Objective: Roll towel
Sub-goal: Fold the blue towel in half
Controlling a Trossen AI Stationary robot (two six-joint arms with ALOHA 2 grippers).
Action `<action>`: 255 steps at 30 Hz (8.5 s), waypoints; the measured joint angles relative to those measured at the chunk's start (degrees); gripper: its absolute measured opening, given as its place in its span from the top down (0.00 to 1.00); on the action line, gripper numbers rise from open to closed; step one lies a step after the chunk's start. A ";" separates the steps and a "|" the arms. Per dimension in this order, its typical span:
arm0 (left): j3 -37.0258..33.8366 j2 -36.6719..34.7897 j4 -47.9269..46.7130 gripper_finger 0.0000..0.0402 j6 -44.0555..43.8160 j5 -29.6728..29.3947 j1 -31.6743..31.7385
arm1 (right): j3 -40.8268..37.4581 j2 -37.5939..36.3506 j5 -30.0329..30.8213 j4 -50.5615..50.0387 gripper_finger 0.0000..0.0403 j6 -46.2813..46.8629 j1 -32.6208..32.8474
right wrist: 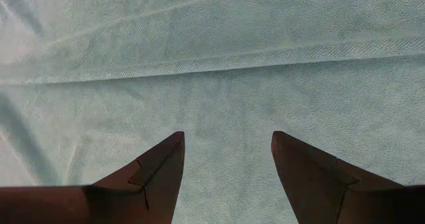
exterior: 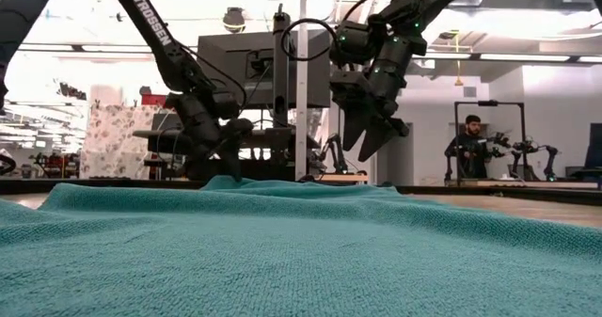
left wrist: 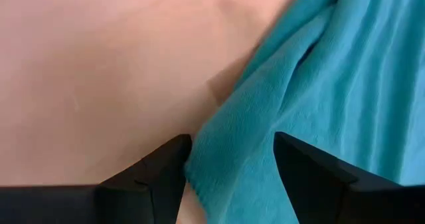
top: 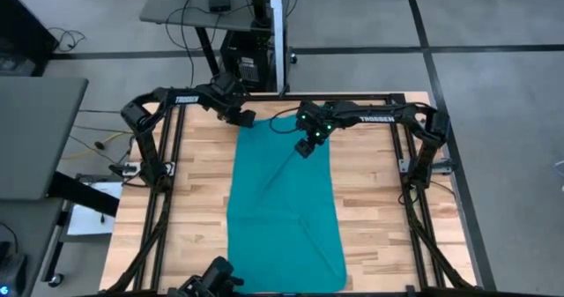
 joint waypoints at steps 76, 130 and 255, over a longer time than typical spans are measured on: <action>12.77 -7.97 -22.84 0.70 13.24 -24.66 -43.66 | 0.02 -15.80 1.09 -10.80 0.46 -20.59 -3.69; 8.29 1.71 -11.75 0.90 15.23 -9.08 -22.85 | 0.02 -15.23 1.05 -6.86 0.46 -16.13 -3.69; 19.88 -20.36 -53.44 0.63 19.80 -6.20 -31.91 | 3.70 -28.42 -10.47 -21.27 0.40 -21.40 -0.53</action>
